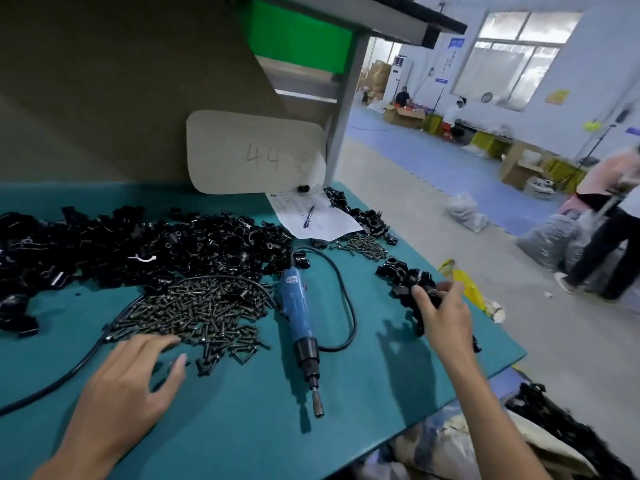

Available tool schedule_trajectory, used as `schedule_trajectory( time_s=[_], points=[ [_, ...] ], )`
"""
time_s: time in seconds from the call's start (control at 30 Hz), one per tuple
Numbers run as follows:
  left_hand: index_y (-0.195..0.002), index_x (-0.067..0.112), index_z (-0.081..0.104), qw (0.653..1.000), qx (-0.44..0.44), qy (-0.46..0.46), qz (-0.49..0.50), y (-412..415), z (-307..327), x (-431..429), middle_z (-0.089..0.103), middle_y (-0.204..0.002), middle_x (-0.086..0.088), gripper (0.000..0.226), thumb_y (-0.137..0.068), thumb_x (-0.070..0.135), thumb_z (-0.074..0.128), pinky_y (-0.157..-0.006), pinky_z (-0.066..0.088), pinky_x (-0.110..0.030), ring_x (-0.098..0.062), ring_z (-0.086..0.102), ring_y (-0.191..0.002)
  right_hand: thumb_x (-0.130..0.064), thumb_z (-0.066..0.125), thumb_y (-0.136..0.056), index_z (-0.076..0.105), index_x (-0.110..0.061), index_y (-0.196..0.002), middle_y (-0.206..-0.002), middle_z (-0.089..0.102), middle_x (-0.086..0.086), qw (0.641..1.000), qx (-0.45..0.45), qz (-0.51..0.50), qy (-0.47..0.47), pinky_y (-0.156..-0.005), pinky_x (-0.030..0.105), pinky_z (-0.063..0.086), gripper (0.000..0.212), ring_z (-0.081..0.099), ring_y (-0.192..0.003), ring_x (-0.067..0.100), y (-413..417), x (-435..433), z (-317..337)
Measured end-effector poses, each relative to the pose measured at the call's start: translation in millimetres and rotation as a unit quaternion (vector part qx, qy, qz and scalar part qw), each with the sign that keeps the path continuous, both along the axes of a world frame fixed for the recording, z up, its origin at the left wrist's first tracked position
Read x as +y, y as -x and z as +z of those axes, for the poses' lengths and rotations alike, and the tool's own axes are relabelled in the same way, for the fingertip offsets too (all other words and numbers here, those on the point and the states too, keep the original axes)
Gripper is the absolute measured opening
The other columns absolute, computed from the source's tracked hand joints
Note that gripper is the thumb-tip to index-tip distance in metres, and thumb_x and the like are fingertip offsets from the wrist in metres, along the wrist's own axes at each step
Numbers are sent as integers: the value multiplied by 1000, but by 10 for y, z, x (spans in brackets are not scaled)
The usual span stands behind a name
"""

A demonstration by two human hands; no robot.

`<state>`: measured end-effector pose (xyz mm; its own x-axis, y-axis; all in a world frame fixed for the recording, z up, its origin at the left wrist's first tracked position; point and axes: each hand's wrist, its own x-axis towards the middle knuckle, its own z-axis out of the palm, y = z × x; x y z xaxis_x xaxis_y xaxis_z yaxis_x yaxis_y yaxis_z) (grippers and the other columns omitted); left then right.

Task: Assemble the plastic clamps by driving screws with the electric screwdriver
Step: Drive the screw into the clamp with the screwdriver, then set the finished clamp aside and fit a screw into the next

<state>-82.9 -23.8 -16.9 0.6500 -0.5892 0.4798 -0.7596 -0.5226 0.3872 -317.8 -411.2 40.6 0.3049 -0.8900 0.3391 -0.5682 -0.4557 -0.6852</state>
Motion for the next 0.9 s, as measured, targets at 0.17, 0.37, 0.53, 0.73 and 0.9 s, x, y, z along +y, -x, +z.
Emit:
schedule_trajectory(
  time_s=[0.17,0.37,0.53,0.73,0.9],
  points=[
    [-110,20,69,1000,22,1,1,-32,-30,-3,66,-104,7,40,-90,47,48,-76,54,-41,-16,61,-96,-48,46,-105,40,-8,-108,-84,56,13,993,70,-81,-52,-64,44,40,40,56,-80,38,330,-477,-195],
    [-108,18,67,987,72,109,96,-95,-5,-20,62,-100,6,20,-90,11,71,-82,47,-39,-19,59,-94,-33,55,-101,39,-8,-110,-110,58,27,989,96,-71,-91,-85,51,46,30,54,-103,46,278,-473,-338],
    [-119,13,64,920,144,254,261,-454,69,152,60,-116,-5,26,-93,11,66,-102,43,-48,-27,55,-111,-43,57,-94,36,5,-147,-151,35,36,987,128,-93,5,-120,56,19,74,29,-143,46,46,-292,-195],
    [-151,31,39,900,212,40,380,-1028,218,383,23,-163,-14,67,-90,35,67,-112,21,-65,-40,23,-145,-25,65,-99,59,-15,-134,-126,66,7,957,125,255,59,-102,43,48,37,60,-118,27,-1143,496,225],
    [-139,29,48,932,181,-73,305,-1189,146,389,55,-138,-12,48,-95,33,66,-102,36,-55,-38,50,-124,-41,57,-103,63,-24,-129,-115,62,2,826,294,473,88,-79,33,47,31,63,-102,22,-2120,1140,141]
  ],
)
